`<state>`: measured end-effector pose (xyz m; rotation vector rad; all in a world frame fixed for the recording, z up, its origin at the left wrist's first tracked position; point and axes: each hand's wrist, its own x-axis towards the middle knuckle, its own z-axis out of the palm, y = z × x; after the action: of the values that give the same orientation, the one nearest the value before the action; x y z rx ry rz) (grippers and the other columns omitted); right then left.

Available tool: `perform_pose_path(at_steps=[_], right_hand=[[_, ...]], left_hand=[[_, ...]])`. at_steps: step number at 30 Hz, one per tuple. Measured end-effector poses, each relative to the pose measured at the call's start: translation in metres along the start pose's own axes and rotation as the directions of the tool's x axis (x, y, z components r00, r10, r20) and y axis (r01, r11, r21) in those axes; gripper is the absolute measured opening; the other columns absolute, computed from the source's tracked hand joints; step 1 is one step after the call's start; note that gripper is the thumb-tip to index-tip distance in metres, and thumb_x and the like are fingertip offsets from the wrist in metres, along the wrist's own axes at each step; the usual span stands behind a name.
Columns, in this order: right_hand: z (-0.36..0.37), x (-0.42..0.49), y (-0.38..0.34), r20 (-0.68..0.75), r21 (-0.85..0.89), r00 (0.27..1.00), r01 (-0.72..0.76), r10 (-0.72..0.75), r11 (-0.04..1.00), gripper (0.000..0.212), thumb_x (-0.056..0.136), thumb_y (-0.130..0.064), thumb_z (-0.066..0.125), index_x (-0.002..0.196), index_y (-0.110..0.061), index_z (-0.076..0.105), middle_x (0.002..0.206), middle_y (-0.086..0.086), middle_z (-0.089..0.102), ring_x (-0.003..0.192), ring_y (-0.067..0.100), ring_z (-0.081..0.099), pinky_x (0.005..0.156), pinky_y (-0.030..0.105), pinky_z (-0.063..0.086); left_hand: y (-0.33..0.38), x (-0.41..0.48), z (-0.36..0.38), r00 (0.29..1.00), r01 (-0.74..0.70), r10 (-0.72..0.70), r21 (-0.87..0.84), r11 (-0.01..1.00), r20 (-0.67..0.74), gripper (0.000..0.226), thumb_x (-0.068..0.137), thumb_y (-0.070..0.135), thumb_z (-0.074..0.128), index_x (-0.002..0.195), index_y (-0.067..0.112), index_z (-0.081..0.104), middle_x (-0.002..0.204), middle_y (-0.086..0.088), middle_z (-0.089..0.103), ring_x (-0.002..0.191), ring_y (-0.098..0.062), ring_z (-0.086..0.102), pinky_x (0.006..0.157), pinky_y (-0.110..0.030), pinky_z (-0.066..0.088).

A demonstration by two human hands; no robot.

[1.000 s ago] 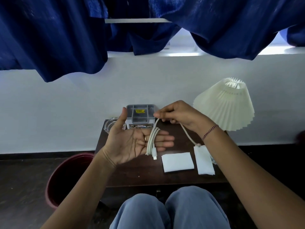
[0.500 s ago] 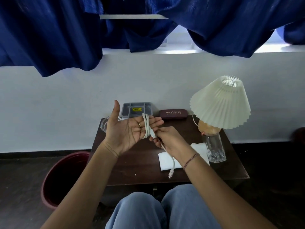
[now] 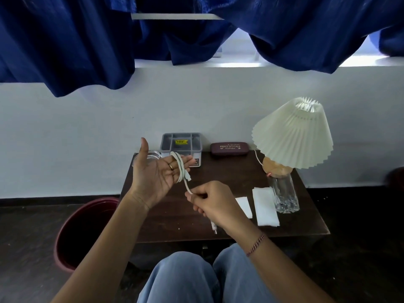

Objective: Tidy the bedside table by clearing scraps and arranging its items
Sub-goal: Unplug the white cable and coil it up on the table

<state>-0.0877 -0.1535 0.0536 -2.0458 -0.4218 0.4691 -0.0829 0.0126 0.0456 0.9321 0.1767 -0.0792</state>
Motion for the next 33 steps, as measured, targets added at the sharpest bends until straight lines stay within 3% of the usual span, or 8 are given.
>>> perform_pose_path(at_steps=[6, 11, 16, 23, 26, 28, 30, 33], right_hand=[[-0.006, -0.003, -0.012, 0.029, -0.147, 0.999, 0.046, -0.042, 0.988, 0.021, 0.091, -0.024, 0.056, 0.093, -0.011, 0.072, 0.063, 0.005, 0.065, 0.046, 0.006, 0.053, 0.060, 0.022, 0.050], [-0.021, 0.012, -0.021, 0.095, -0.145, 0.996, 0.020, -0.006, 0.989, 0.020, 0.091, -0.017, 0.056, 0.092, -0.003, 0.071, 0.060, 0.002, 0.061, 0.046, 0.007, 0.052, 0.050, 0.011, 0.045], [-0.039, 0.029, -0.024, 0.054, -0.363, 0.997, 0.070, -0.054, 0.929, 0.024, 0.087, -0.019, 0.058, 0.067, -0.013, 0.072, 0.058, -0.003, 0.067, 0.048, 0.001, 0.058, 0.051, 0.015, 0.045], [-0.058, 0.059, -0.027, 0.096, -0.420, 0.995, 0.066, -0.028, 0.905, 0.013, 0.073, -0.031, 0.075, 0.078, -0.019, 0.077, 0.055, -0.005, 0.067, 0.053, 0.004, 0.063, 0.059, 0.019, 0.049], [-0.065, 0.075, -0.019, 0.135, -0.214, 0.989, -0.030, 0.060, 0.976, 0.022, 0.065, -0.029, 0.082, 0.079, -0.012, 0.077, 0.048, -0.006, 0.061, 0.038, 0.000, 0.050, 0.045, 0.011, 0.041], [-0.066, 0.081, -0.009, 0.140, -0.007, 0.984, -0.110, 0.110, 0.994, 0.029, 0.068, -0.025, 0.081, 0.085, -0.002, 0.074, 0.050, -0.004, 0.059, 0.039, 0.001, 0.046, 0.043, 0.010, 0.039], [-0.060, 0.082, 0.003, 0.164, 0.210, 0.975, -0.183, 0.150, 0.960, 0.031, 0.074, -0.019, 0.076, 0.094, 0.005, 0.070, 0.056, -0.002, 0.058, 0.047, 0.003, 0.047, 0.048, 0.011, 0.041], [-0.045, 0.077, 0.018, 0.206, 0.515, 0.964, -0.254, 0.170, 0.819, 0.017, 0.081, -0.010, 0.068, 0.094, 0.001, 0.068, 0.065, 0.000, 0.059, 0.051, 0.000, 0.051, 0.050, 0.009, 0.045]], left_hand=[[-0.005, 0.005, 0.002, 0.998, 0.043, -0.040, 0.058, 0.997, -0.057, 0.106, 0.078, 0.077, 0.021, 0.130, -0.013, 0.041, 0.129, -0.027, 0.055, 0.122, -0.031, 0.054, 0.108, -0.040, 0.036], [-0.012, 0.006, 0.010, 0.985, 0.170, -0.158, 0.275, 0.946, -0.066, 0.104, 0.076, 0.077, 0.024, 0.125, -0.010, 0.049, 0.122, -0.024, 0.059, 0.111, -0.029, 0.059, 0.097, -0.035, 0.045], [-0.011, 0.006, 0.016, 0.963, 0.242, -0.269, 0.429, 0.870, 0.002, 0.080, 0.080, 0.075, 0.025, 0.076, 0.012, 0.074, 0.068, -0.003, 0.069, 0.061, -0.010, 0.064, 0.058, -0.017, 0.051], [-0.016, 0.009, 0.019, 0.918, 0.318, -0.383, 0.388, 0.865, 0.102, 0.093, 0.076, 0.074, 0.032, 0.112, -0.006, 0.064, 0.118, -0.024, 0.065, 0.113, -0.031, 0.062, 0.097, -0.034, 0.049], [-0.020, 0.009, 0.016, 0.915, 0.316, -0.382, 0.359, 0.878, 0.131, 0.086, 0.082, 0.066, 0.032, 0.117, -0.008, 0.058, 0.114, -0.024, 0.067, 0.107, -0.030, 0.065, 0.087, -0.032, 0.056], [-0.026, 0.009, 0.018, 0.940, 0.266, -0.327, 0.393, 0.880, 0.096, 0.069, 0.085, 0.056, 0.037, 0.107, -0.003, 0.065, 0.096, -0.017, 0.073, 0.085, -0.022, 0.071, 0.075, -0.026, 0.057], [-0.032, 0.009, 0.022, 0.976, 0.193, -0.216, 0.394, 0.898, 0.013, 0.048, 0.091, 0.043, 0.041, 0.086, 0.005, 0.070, 0.065, -0.004, 0.069, 0.056, -0.010, 0.063, 0.057, -0.019, 0.052], [-0.042, 0.014, 0.028, 0.981, 0.164, -0.120, 0.321, 0.933, -0.152, 0.045, 0.095, 0.035, 0.041, 0.060, 0.012, 0.057, 0.038, 0.006, 0.045, 0.033, -0.005, 0.039, 0.040, -0.017, 0.036]])
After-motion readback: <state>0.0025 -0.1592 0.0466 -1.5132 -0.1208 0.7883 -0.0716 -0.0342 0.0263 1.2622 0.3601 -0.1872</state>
